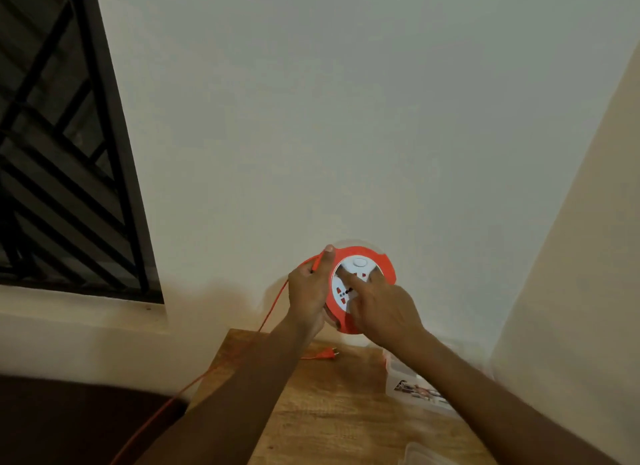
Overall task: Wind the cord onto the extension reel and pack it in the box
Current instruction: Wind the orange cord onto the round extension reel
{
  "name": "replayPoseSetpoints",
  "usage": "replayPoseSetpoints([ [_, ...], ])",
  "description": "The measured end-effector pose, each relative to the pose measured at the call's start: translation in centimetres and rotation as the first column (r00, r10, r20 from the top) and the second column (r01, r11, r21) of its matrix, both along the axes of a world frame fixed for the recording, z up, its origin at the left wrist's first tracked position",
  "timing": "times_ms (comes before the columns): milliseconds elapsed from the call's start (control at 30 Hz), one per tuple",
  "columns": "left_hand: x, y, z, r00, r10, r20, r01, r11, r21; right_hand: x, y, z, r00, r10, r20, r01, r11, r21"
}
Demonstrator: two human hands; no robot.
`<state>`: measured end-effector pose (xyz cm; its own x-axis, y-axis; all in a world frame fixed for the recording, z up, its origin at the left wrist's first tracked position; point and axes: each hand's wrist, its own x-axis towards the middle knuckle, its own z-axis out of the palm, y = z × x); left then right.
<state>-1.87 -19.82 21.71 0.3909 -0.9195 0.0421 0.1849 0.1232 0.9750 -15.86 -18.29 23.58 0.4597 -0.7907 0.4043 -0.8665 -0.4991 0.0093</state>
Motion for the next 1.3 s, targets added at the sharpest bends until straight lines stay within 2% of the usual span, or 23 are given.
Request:
replayPoseSetpoints([
  [33, -0.4, -0.1, 0.0, 0.999, 0.028, 0.037, -0.028, 1.000, -0.010, 0.3, 0.1, -0.9, 0.987, -0.042, 0.157, 0.033, 0.997, 0.064],
  [100, -0.9, 0.1, -0.3, 0.993, 0.043, 0.113, -0.042, 0.999, -0.014, 0.8, 0.2, -2.1, 0.905, -0.125, 0.407, 0.021, 0.968, 0.251],
  [167, -0.6, 0.2, -1.2, 0.988, 0.021, 0.153, -0.021, 1.000, 0.000, 1.0, 0.3, -2.6, 0.824, -0.198, 0.531, -0.051, 0.907, 0.418],
  [200, -0.3, 0.2, -1.6, 0.990, -0.004, 0.141, 0.002, 1.000, 0.013, 0.7, 0.5, -2.7, 0.824, -0.194, 0.532, -0.084, 0.887, 0.454],
  [267, 0.6, 0.1, -2.1, 0.992, -0.062, 0.107, 0.057, 0.997, 0.043, -0.2, 0.7, -3.0, 0.899, -0.087, 0.430, -0.110, 0.905, 0.412],
  [300, 1.1, -0.1, -2.1, 0.990, -0.075, 0.117, 0.069, 0.996, 0.059, -1.0, 0.8, -3.0, 0.942, -0.016, 0.335, -0.104, 0.935, 0.340],
  [367, 2.1, -0.5, -1.7, 0.985, -0.090, 0.149, 0.080, 0.994, 0.074, -2.5, 0.6, -2.7, 0.991, 0.132, 0.022, -0.133, 0.984, 0.116],
  [433, 2.8, -0.5, -1.2, 0.980, -0.124, 0.157, 0.113, 0.991, 0.076, -3.5, 0.3, -2.0, 0.927, 0.267, -0.262, -0.276, 0.961, 0.001],
  [533, 3.3, -0.5, -0.6, 0.957, -0.195, 0.213, 0.178, 0.979, 0.094, -3.9, -0.1, -0.7, 0.780, 0.419, -0.465, -0.472, 0.882, 0.003],
  [667, 3.3, -0.4, -0.5, 0.924, -0.273, 0.267, 0.248, 0.961, 0.122, -3.4, -0.7, 0.7, 0.639, 0.471, -0.608, -0.578, 0.815, 0.024],
  [733, 3.7, -0.4, -0.5, 0.917, -0.304, 0.260, 0.275, 0.951, 0.142, -3.4, -0.7, 1.0, 0.606, 0.470, -0.642, -0.585, 0.810, 0.040],
  [867, 4.1, -0.2, -0.5, 0.906, -0.332, 0.262, 0.300, 0.941, 0.155, -2.9, -0.6, 1.4, 0.652, 0.429, -0.625, -0.523, 0.851, 0.038],
  [967, 4.0, 0.0, -0.5, 0.910, -0.326, 0.255, 0.295, 0.943, 0.153, -1.8, -0.1, 1.2, 0.646, 0.394, -0.654, -0.465, 0.882, 0.072],
  [1100, 3.7, 0.0, -0.7, 0.916, -0.321, 0.240, 0.287, 0.943, 0.166, -0.6, -0.1, 1.2, 0.583, 0.325, -0.745, -0.412, 0.908, 0.073],
  [1233, 3.4, 0.2, -0.4, 0.928, -0.305, 0.216, 0.275, 0.949, 0.156, -0.6, -1.0, 1.6, 0.517, 0.310, -0.798, -0.450, 0.891, 0.055],
  [1267, 3.3, 0.1, -0.2, 0.931, -0.299, 0.210, 0.273, 0.951, 0.144, -0.7, -1.2, 1.6, 0.550, 0.306, -0.777, -0.454, 0.891, 0.030],
  [1300, 3.2, 0.1, 0.0, 0.941, -0.279, 0.190, 0.258, 0.958, 0.125, -0.8, -1.3, 1.6, 0.631, 0.289, -0.720, -0.427, 0.904, -0.011],
])
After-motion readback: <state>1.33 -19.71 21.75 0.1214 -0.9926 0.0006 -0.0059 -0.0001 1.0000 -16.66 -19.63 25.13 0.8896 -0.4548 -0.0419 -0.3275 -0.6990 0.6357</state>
